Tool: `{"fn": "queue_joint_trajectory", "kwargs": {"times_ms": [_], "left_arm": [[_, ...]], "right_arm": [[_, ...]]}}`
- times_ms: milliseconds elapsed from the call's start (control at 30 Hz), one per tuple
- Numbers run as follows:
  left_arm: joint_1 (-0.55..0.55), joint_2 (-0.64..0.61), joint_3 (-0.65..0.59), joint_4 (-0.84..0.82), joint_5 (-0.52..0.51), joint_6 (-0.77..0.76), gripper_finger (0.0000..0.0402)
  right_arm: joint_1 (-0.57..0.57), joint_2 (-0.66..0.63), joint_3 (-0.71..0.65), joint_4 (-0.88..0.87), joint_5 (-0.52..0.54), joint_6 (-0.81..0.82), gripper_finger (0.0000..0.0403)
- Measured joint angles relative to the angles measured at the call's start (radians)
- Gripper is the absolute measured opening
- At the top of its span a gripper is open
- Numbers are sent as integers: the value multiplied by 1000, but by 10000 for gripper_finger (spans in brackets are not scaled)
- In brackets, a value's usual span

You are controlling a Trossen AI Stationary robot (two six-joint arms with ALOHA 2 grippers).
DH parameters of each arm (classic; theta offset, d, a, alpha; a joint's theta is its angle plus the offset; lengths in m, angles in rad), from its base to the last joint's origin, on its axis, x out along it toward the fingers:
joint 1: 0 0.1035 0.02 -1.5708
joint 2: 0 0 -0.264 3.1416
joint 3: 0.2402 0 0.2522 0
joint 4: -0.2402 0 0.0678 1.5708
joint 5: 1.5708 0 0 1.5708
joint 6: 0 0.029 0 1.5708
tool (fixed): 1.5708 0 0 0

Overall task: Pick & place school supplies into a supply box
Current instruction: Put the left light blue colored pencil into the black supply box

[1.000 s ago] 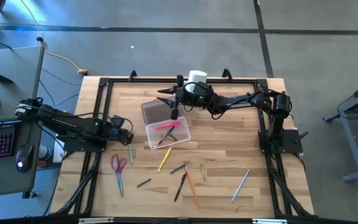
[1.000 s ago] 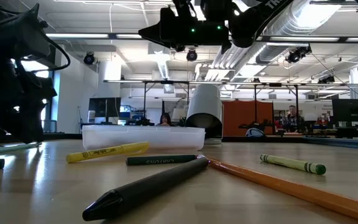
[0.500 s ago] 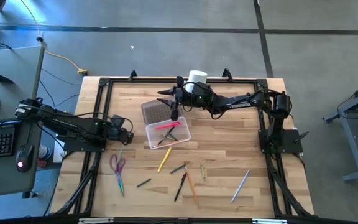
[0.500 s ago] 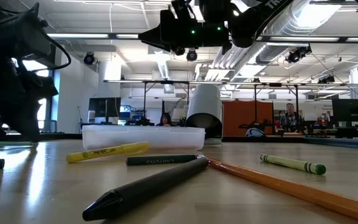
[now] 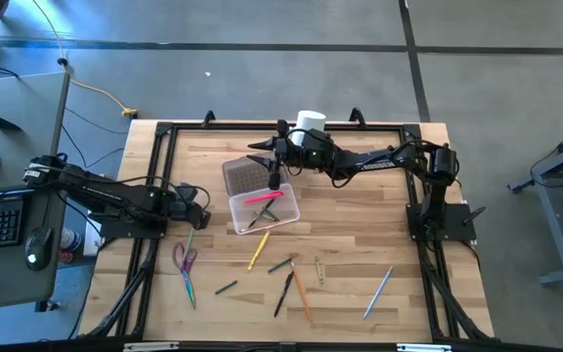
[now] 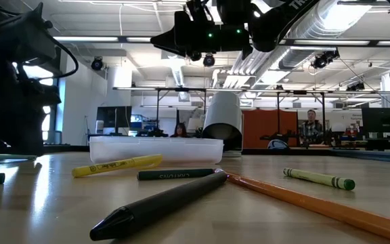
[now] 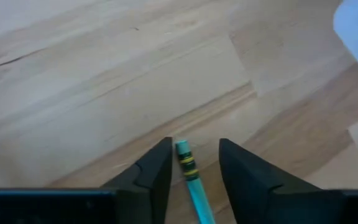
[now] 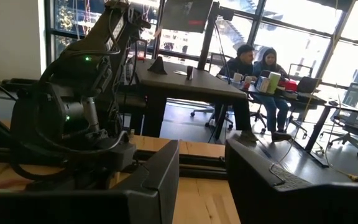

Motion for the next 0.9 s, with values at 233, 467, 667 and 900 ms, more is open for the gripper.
{"fn": "queue_joint_trajectory", "kwargs": {"times_ms": [233,467,667,900], "left_arm": [[0,44,3,4,13,3,162],[0,149,9,14,9,7,102],[0,179,24,34,5,6,32],[0,183,23,113,-63,17,29]], "right_arm": [[0,0,0,0,0,0,114],[0,0,0,-1,0,0,114],[0,0,0,-1,0,0,114],[0,0,0,-1,0,0,114]]}}
